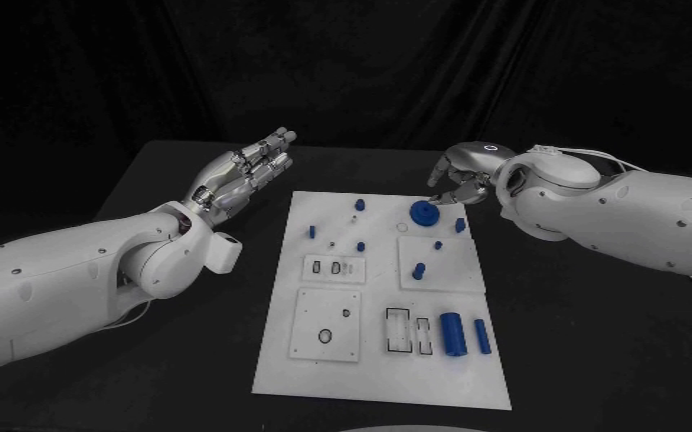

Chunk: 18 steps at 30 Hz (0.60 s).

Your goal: Assemble the parts on the task board

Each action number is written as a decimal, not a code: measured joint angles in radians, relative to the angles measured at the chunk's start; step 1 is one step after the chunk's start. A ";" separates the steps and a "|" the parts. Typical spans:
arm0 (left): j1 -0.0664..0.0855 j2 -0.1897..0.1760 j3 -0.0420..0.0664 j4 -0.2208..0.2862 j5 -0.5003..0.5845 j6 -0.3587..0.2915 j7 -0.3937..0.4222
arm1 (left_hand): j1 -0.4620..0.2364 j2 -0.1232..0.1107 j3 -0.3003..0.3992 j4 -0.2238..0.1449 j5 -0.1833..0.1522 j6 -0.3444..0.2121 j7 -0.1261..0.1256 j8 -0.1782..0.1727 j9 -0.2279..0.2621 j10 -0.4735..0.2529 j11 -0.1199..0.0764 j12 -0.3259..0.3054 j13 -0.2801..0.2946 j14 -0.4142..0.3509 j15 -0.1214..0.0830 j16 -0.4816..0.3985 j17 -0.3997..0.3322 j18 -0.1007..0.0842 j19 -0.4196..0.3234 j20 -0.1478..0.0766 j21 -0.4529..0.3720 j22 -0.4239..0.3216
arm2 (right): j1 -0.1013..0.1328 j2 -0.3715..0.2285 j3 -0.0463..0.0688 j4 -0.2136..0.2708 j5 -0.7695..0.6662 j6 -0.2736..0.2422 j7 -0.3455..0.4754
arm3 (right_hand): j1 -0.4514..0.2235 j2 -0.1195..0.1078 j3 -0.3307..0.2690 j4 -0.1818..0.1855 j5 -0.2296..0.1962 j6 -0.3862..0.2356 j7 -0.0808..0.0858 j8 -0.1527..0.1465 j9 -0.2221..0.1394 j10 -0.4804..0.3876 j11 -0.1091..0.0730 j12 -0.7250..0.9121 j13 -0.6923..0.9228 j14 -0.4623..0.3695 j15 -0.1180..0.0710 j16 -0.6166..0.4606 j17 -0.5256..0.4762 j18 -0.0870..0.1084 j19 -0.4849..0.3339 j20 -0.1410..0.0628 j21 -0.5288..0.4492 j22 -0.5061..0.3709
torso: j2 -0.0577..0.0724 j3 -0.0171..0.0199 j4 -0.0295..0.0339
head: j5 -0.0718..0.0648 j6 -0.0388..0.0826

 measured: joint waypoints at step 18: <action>0.000 0.001 0.000 -0.006 0.000 0.008 -0.006 | 0.000 0.000 0.006 0.000 0.000 0.000 0.000 0.000 0.000 0.000 0.000 0.000 -0.001 0.000 0.000 0.000 0.000 0.000 0.000 0.000 0.000 0.000 | -0.025 0.014 0.000 -0.016 -0.001 0.011 -0.004 | 0.019 0.003 0.000 -0.022 0.000 -0.112 -0.009 -0.004 -0.013 0.007 -0.007 0.000 0.000 0.003 -0.004 0.000 0.000 0.000 0.004 -0.004 -0.024 0.000 | 0.000 -0.0004 -0.0013 | 0.005 0.005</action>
